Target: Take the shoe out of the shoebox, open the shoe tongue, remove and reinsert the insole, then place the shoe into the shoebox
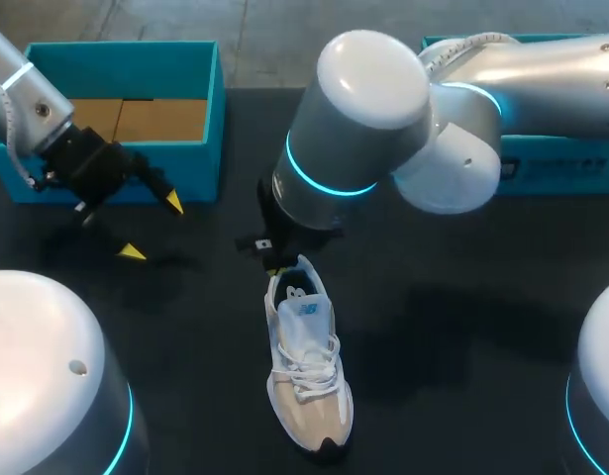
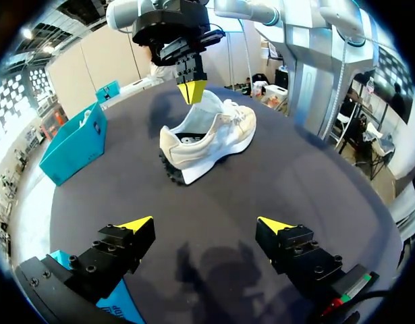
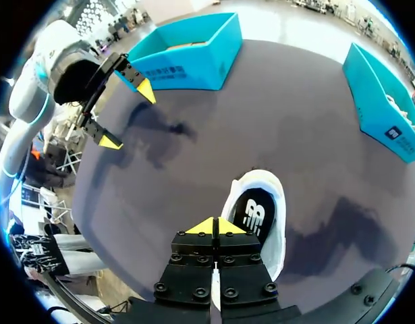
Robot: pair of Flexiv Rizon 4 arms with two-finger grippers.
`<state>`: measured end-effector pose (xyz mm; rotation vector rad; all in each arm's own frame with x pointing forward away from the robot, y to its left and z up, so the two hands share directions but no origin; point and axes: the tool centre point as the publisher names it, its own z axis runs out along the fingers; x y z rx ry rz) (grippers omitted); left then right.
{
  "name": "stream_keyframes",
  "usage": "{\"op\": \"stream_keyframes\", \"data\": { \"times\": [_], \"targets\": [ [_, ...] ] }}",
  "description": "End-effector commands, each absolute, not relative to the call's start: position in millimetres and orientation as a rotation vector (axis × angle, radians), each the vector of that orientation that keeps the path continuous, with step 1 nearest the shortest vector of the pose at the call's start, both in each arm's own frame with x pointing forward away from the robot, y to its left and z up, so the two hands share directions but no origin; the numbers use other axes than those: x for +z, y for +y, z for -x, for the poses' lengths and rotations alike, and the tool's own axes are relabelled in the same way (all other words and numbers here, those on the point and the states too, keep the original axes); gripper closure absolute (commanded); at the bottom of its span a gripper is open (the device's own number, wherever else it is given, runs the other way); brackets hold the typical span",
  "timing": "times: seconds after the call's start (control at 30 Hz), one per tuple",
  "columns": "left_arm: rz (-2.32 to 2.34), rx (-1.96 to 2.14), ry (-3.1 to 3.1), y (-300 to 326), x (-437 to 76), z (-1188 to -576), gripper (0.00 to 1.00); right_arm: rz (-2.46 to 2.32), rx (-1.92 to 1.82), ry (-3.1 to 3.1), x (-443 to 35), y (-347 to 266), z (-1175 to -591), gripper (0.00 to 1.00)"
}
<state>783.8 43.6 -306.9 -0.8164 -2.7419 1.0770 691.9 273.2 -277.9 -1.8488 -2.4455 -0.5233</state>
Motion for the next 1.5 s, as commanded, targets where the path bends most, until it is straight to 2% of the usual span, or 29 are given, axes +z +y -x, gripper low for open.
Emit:
{"op": "stream_keyframes", "data": {
  "times": [0.03, 0.8, 1.5],
  "targets": [
    [0.819, 1.071, -2.741, 44, -307, -784, 0.0, 1.85, -0.524, -2.446, -279, 274, -692, 1.0],
    [0.76, 1.031, -2.768, 45, -306, -787, 0.0, 1.968, -0.442, -2.408, -312, 265, -693, 1.0],
    [0.76, 1.031, -2.768, 45, -306, -787, 0.0, 2.052, -0.362, -2.464, -321, 262, -698, 1.0]
  ]
}}
